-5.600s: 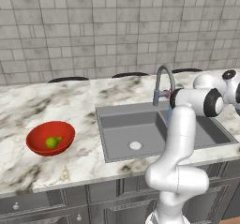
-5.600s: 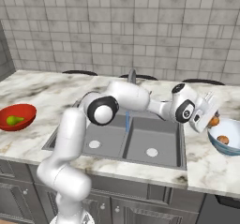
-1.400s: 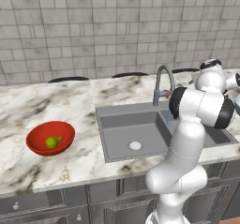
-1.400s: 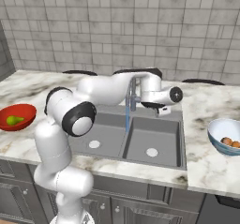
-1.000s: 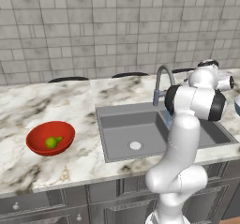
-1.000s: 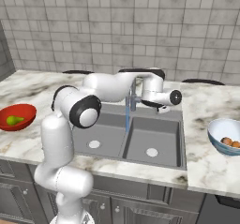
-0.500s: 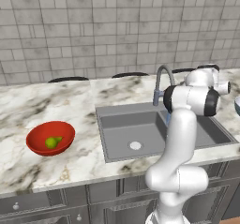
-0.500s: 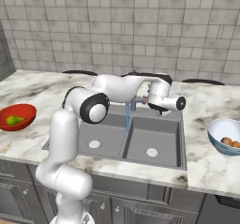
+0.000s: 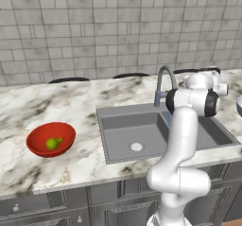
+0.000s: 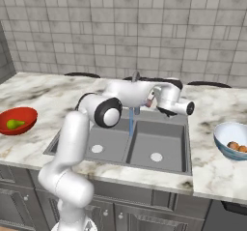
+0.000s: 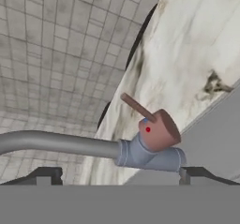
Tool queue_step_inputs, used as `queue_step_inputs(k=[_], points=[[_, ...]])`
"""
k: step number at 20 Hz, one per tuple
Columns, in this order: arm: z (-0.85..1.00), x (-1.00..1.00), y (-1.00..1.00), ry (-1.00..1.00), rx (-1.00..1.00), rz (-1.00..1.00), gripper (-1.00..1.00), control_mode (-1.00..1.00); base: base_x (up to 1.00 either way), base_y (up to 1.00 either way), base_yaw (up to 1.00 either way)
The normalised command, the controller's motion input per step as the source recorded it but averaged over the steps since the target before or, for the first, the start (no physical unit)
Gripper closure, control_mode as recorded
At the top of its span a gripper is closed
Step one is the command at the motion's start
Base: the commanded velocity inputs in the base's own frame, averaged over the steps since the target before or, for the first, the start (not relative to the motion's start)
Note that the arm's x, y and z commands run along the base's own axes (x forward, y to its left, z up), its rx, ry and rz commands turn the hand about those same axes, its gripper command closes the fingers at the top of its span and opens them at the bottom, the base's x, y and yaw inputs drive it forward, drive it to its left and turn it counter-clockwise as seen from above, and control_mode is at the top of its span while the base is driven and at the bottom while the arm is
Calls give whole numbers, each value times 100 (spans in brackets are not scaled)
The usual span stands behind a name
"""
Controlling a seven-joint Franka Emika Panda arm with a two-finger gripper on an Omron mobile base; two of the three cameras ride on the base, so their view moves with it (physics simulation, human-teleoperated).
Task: Pick the tangerines from the sink and place them in one bowl. Place the pear in the other bowl. Then turn off the sink faucet.
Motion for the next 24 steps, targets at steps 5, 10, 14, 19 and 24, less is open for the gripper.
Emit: queue_step_inputs(k=[5,10,14,19,24], points=[[-19,31,11,-9,-1,13,-100,-100,0,0,0],[-4,27,7,-12,-1,13,-100,-100,0,0,0],[-4,24,5,-16,-2,13,-100,-100,0,0,0],[-9,20,8,-18,-5,13,-100,-100,0,0,0],[-11,20,10,-18,-7,13,-100,-100,0,0,0]])
